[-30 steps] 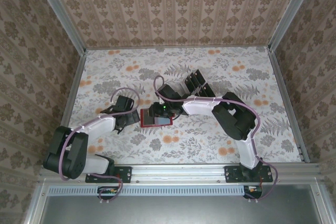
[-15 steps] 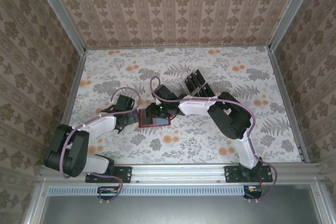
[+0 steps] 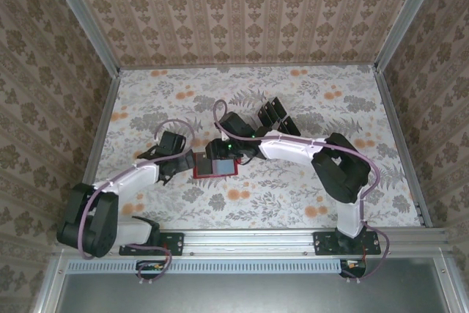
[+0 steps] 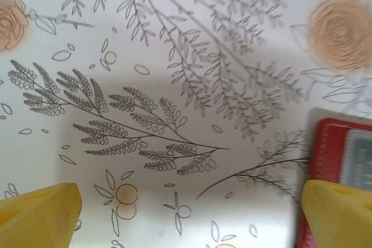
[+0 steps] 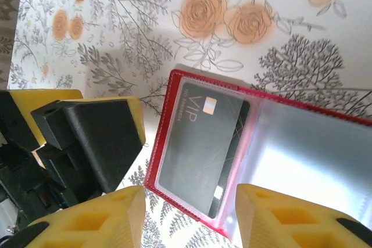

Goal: Put the credit cards into the card holder
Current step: Insert the credit card into the card slot, then flip over the card slot on the card holder.

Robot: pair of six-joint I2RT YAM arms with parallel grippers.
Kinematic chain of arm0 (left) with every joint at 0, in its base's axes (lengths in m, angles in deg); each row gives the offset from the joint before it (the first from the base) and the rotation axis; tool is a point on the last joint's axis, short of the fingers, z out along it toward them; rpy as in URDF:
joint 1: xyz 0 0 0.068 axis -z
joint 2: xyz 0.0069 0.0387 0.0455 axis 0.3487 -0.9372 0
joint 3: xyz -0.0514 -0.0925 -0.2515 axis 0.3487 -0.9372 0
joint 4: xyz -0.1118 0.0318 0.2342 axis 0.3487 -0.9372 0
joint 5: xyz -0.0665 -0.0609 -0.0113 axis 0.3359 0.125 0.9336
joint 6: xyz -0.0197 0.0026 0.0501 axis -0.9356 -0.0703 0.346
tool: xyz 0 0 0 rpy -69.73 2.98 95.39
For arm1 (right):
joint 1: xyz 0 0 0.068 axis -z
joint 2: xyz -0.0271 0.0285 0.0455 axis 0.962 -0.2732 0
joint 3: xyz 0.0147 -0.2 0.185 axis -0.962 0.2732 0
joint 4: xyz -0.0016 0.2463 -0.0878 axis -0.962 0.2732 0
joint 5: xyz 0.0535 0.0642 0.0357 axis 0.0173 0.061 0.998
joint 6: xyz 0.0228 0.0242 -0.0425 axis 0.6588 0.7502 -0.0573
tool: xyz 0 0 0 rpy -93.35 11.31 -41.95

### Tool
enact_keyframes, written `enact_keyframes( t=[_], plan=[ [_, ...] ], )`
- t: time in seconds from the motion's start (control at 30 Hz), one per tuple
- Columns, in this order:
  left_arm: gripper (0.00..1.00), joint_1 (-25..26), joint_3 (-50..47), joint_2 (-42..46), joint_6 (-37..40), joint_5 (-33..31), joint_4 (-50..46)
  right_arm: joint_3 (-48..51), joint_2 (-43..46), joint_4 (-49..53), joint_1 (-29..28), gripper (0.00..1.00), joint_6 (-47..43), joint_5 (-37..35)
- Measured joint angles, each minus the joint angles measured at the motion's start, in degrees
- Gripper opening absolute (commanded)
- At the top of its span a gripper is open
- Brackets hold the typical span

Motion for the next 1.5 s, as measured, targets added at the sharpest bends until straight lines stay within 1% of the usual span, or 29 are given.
enact_keyframes(
  t=[0.13,0.27,0.43,0.63,0.87,0.97,1.17,1.5],
  plan=[
    [1.0,1.0,0.0,3.1,0.0,0.8,-0.8,-0.5,-0.6,3.1,0.1,0.47,-2.8,-1.5],
    [1.0,2.3,-0.7,4.7,-0.1,1.2,-1.2,-2.6,-3.0,6.0,0.1,0.47,-5.4,-2.8],
    [1.0,3.0,-1.4,4.7,-0.1,1.2,-1.3,-4.3,-4.7,8.6,0.1,0.47,-7.9,-5.0],
    [1.0,5.3,-1.5,3.7,-0.3,1.2,-1.2,-4.7,-5.8,10.4,0.2,0.47,-9.5,-7.0],
    [1.0,5.6,-1.5,3.5,-0.3,1.2,-0.6,-4.9,-7.1,11.7,0.2,0.52,-9.7,-7.5],
    [1.0,5.8,-1.6,3.5,-0.3,1.2,0.1,-4.9,-7.3,11.2,0.2,0.52,-8.8,-6.8],
    [1.0,7.1,-3.2,4.1,-0.3,1.9,2.2,-3.3,-7.4,6.1,0.4,0.53,-2.9,-2.6],
    [1.0,10.4,-8.5,10.2,-0.6,2.3,5.9,1.5,-6.9,-4.5,1.5,0.54,7.5,0.7]
  ],
)
